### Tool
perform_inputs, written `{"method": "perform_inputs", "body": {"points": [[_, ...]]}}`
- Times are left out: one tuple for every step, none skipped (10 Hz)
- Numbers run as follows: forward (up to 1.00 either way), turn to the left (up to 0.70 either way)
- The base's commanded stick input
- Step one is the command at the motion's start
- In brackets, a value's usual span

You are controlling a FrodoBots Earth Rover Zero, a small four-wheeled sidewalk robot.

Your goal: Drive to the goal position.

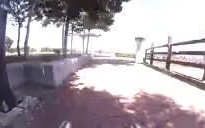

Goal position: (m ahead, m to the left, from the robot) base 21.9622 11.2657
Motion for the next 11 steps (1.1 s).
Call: {"method": "perform_inputs", "body": {"points": [[0.7, 0.0], [0.7, 0.0], [0.7, 0.0], [0.7, 0.0], [0.7, 0.0], [0.7, 0.0], [0.7, 0.0], [0.7, 0.0], [0.7, 0.0], [0.7, 0.0], [0.7, 0.0]]}}
